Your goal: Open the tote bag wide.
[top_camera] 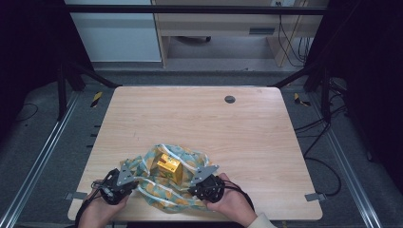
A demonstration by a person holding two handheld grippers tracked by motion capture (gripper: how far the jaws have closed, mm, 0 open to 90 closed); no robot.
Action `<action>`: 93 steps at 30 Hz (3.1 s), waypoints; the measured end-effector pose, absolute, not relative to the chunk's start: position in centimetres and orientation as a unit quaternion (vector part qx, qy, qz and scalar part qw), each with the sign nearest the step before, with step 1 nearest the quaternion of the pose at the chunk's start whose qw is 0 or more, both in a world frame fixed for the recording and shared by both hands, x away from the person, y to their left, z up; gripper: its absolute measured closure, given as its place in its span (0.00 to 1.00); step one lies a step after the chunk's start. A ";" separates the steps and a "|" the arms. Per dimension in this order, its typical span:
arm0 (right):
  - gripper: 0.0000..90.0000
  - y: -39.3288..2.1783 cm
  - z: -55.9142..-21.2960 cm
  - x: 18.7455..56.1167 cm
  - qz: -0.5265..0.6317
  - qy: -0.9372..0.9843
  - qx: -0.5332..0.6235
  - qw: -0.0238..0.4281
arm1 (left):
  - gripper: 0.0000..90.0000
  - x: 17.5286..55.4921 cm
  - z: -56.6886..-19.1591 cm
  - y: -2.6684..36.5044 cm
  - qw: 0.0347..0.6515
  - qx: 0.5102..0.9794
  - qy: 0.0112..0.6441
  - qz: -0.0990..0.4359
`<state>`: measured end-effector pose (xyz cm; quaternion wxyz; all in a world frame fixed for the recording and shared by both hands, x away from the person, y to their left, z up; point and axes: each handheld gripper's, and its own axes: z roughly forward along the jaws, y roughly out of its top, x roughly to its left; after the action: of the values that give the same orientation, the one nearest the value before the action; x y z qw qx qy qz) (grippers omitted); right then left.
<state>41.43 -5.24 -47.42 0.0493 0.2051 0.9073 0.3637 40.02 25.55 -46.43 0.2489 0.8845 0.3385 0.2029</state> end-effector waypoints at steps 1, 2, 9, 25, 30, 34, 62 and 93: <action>1.00 -5.3 -47.4 41.4 0.366 0.906 0.205 0.049 | 1.00 40.0 -46.5 25.4 0.256 0.882 0.339 0.202; 1.00 -5.3 -47.4 41.4 0.369 0.905 0.206 0.051 | 0.99 40.0 -46.4 25.4 0.257 0.883 0.338 0.201; 0.77 -5.7 -45.6 40.8 0.403 0.890 0.199 0.081 | 0.98 39.9 -46.3 25.3 0.265 0.883 0.333 0.199; 0.39 -6.2 -43.4 45.3 0.399 0.874 0.245 0.129 | 0.98 39.7 -46.4 25.1 0.264 0.884 0.330 0.201; 0.45 -5.1 -44.6 47.6 0.386 0.879 0.256 0.115 | 0.98 39.7 -46.3 25.1 0.266 0.883 0.330 0.200; 0.88 -4.9 -45.1 49.2 0.382 0.881 0.262 0.097 | 0.98 39.7 -46.4 25.1 0.267 0.884 0.327 0.201; 1.00 -7.0 -47.7 57.4 0.328 0.848 0.384 0.163 | 1.00 40.2 -47.1 25.3 0.214 0.896 0.334 0.201; 0.38 -8.9 -41.3 49.7 0.420 0.809 0.355 0.206 | 0.46 39.0 -44.2 25.3 0.332 0.827 0.357 0.279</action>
<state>49.71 -8.92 -41.33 0.2064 0.3554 0.8094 0.4195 39.04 25.31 -44.22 0.3320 0.8271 0.3573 0.2794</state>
